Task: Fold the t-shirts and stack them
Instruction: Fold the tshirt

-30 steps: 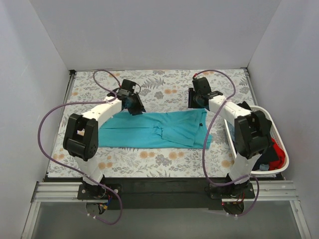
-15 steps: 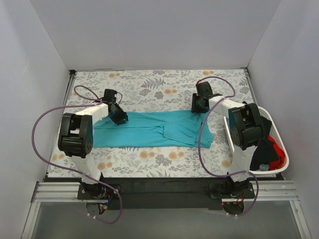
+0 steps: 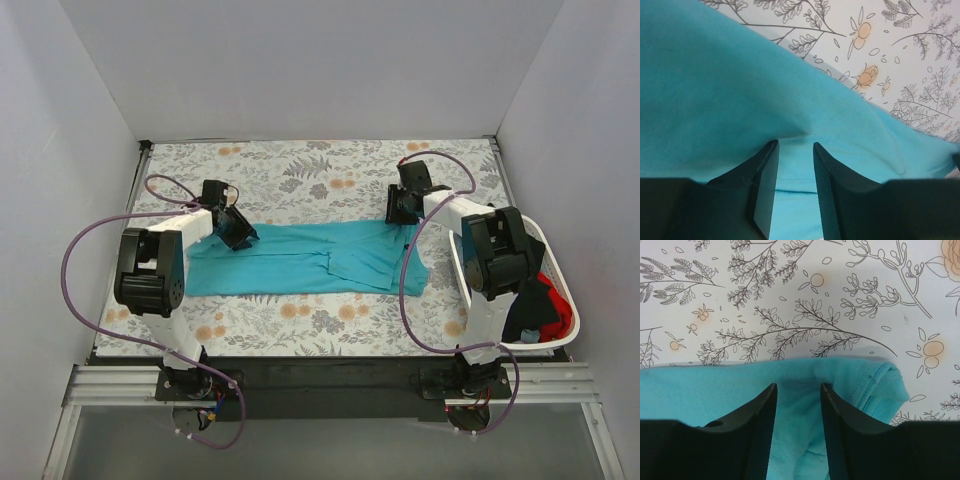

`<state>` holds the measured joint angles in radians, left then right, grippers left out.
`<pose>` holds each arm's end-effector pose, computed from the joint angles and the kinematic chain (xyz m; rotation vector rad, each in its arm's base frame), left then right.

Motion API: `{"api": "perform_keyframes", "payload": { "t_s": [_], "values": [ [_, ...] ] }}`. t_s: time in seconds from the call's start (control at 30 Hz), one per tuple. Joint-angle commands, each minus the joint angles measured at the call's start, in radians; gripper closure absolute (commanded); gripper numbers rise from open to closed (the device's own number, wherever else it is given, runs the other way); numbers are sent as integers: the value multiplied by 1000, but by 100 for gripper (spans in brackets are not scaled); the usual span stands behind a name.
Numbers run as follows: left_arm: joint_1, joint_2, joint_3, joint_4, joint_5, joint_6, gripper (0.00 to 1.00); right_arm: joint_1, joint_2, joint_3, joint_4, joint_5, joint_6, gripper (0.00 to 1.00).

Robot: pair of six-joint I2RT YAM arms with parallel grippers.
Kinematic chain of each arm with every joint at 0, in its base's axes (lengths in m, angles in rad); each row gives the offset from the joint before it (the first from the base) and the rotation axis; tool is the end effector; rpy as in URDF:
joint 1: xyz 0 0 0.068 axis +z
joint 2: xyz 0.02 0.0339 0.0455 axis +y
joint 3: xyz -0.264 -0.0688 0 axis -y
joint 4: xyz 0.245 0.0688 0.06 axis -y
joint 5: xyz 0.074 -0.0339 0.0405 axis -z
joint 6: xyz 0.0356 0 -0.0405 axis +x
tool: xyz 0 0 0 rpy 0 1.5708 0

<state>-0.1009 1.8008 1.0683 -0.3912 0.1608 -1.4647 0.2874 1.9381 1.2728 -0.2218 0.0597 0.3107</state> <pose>0.3473 -0.0409 0.1529 -1.7686 2.2620 -0.6243 0.3974 0.1153 0.1709 0.0549 2.4644 0.1881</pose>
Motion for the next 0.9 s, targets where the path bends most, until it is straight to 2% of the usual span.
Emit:
{"api": "perform_keyframes", "payload": {
  "t_s": [0.0,0.1,0.2,0.3,0.47,0.67,0.87],
  "values": [
    [-14,-66,44,-12,37,73,66,-2,-45,60,-39,-18,-10,52],
    [-69,-115,71,-64,-1,118,66,27,-128,39,-60,17,19,49],
    [-155,-168,50,-110,-119,133,67,78,-239,-96,-67,49,68,41],
    [-244,-213,15,-144,-211,124,69,139,-344,-197,-47,72,131,39],
    [-307,-254,-96,-144,-306,86,74,205,-436,-354,9,104,206,36],
    [-352,-225,-162,-100,-307,78,75,205,-345,-359,38,98,203,36],
    [-384,-161,-165,-71,-270,47,75,187,-156,-236,36,111,116,37]
  ]
}}
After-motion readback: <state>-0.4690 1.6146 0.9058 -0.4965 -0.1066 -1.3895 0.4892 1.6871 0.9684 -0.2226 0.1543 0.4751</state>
